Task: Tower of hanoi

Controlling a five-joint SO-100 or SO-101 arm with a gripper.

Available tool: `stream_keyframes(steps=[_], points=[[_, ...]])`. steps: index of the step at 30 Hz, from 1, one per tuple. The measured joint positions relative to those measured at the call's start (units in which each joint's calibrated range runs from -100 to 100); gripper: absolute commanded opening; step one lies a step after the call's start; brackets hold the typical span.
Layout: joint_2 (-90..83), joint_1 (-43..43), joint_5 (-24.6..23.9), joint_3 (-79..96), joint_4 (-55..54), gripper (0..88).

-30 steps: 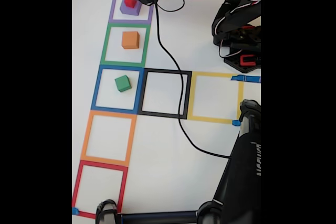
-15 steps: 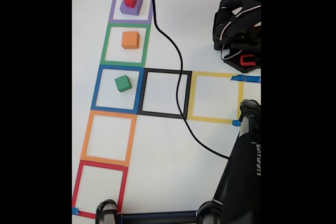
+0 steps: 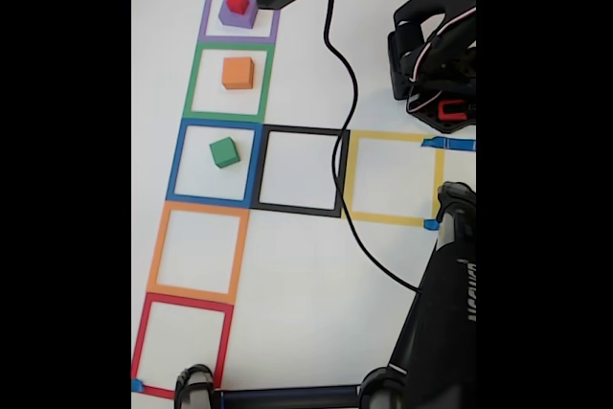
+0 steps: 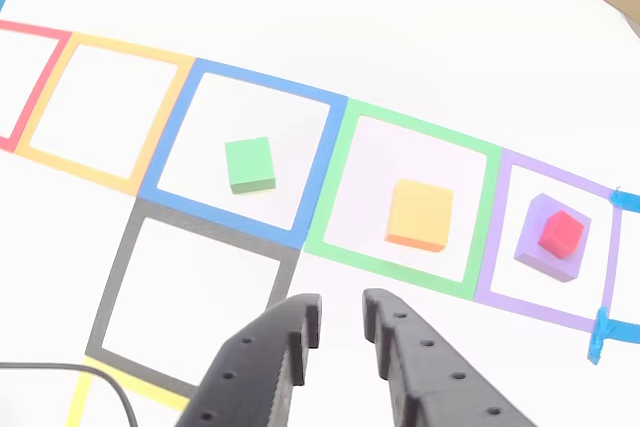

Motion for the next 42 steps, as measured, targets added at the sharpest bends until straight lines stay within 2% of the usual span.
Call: stream_keyframes(steps=[5, 11, 15, 20, 27, 35, 42], points=[[-3.9, -4.1, 0.0, 8.4, 0.0, 1.8], [-5.1, -5.9, 0.0, 18.3, -0.5, 13.1], [-5.8, -6.8, 0.0, 26.8, -7.4, 20.6], [-6.7, -6.2, 0.0, 42.2, -23.5, 23.6], [-7.2, -6.1, 0.0, 63.6, -52.9, 24.4], [-7.1, -4.9, 0.0, 79.1, -78.0, 27.0], [-3.0, -4.7, 0.0, 93.2, -105.1, 26.3]])
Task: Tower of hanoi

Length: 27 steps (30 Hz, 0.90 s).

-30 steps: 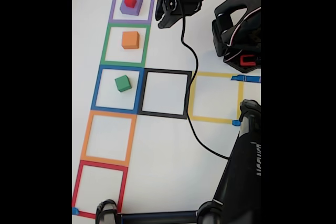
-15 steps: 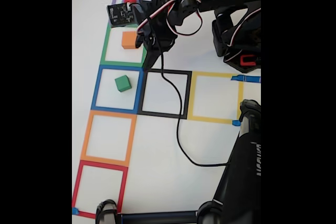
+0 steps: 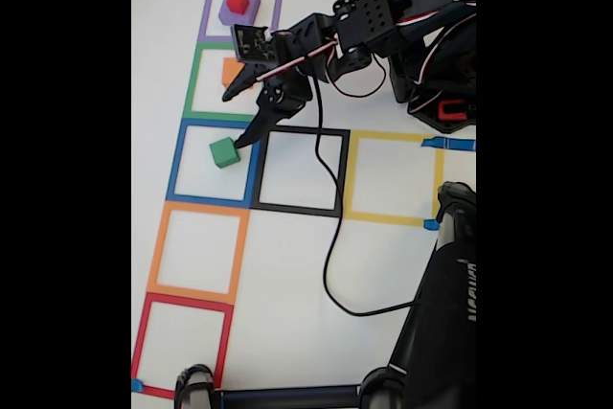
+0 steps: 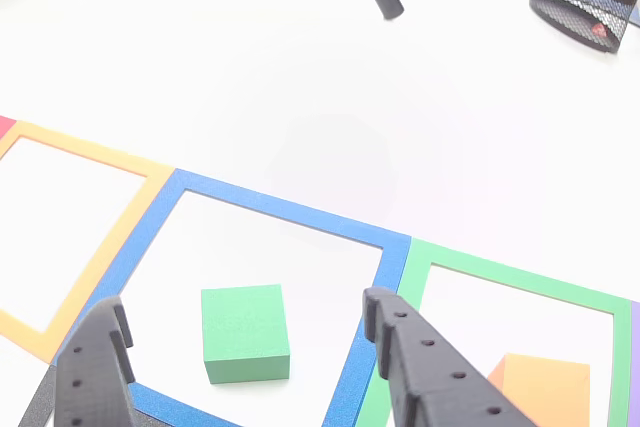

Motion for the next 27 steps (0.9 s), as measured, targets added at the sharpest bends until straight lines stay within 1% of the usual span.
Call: stream_keyframes(steps=[7, 11, 15, 19, 27], points=[[6.8, 0.0, 0.0, 7.9, -17.9, 27.9], [16.0, 0.7, 0.0, 8.5, -29.1, 31.3], [27.1, 1.6, 0.0, 8.3, -38.9, 31.8], [35.7, 2.8, 0.0, 6.2, -44.2, 32.3], [49.8, 1.8, 0.0, -1.8, -51.4, 32.3]])
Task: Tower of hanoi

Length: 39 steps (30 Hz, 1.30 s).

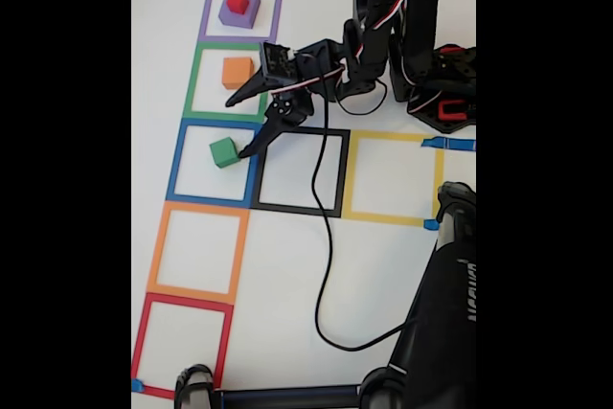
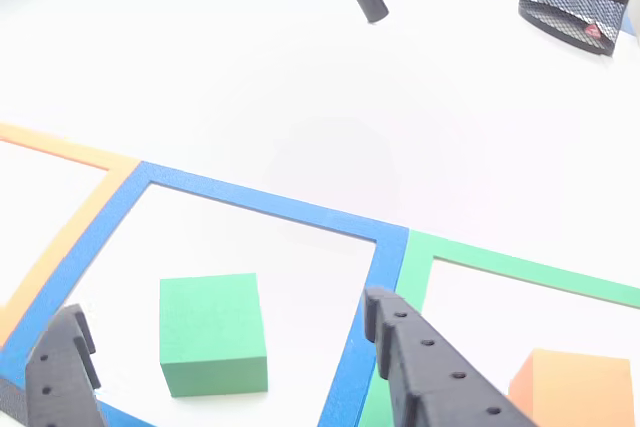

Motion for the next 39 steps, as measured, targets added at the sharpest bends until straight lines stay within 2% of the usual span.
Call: stream_keyframes(steps=[20, 39], points=[[18.7, -4.6, 0.0, -8.9, -13.1, 34.6], [26.8, -3.6, 0.0, -14.7, -15.6, 33.6]])
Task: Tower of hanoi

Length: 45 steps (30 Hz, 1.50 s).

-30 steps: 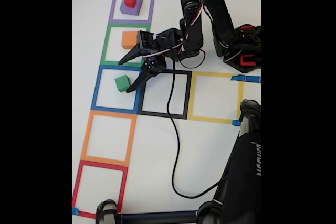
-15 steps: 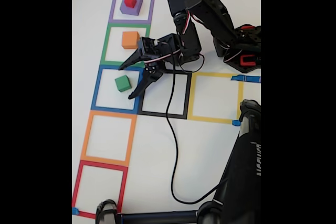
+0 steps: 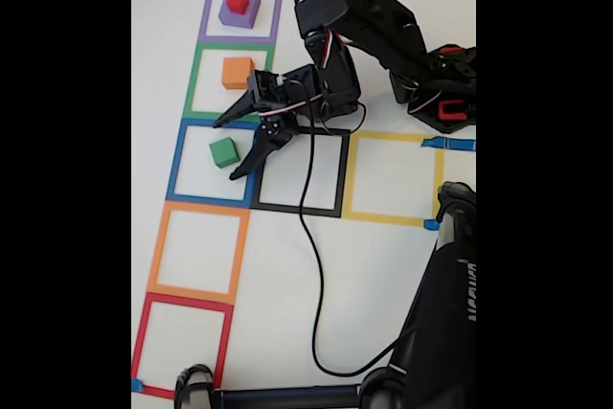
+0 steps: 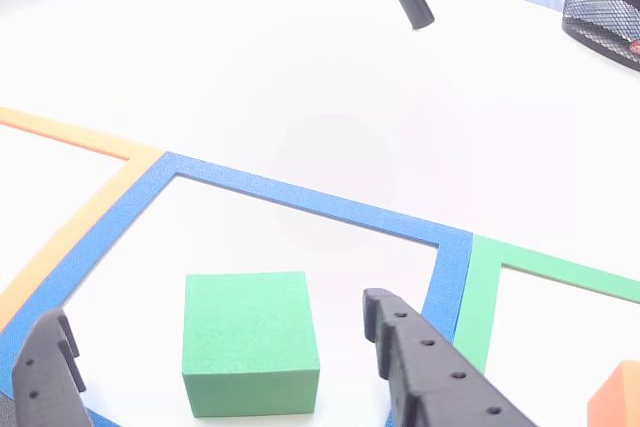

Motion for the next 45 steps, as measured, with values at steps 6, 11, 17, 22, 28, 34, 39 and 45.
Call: stream_keyframes(steps=[6, 11, 17, 22, 28, 34, 39, 45], points=[[1.6, -0.6, 0.0, -0.7, -0.5, 32.7], [3.0, -0.6, 0.0, -2.2, -0.7, 32.1], [4.3, -0.6, 0.0, -3.2, -0.8, 31.6], [5.0, -0.6, 0.0, -3.6, -0.9, 31.4], [5.5, -1.1, 0.0, -3.7, -0.9, 29.9], [5.5, -2.0, 0.0, -3.7, -0.9, 18.9], [5.5, -2.5, 0.0, -3.7, -0.9, 15.2], [5.5, -2.3, 0.0, -3.7, -0.9, 13.5]])
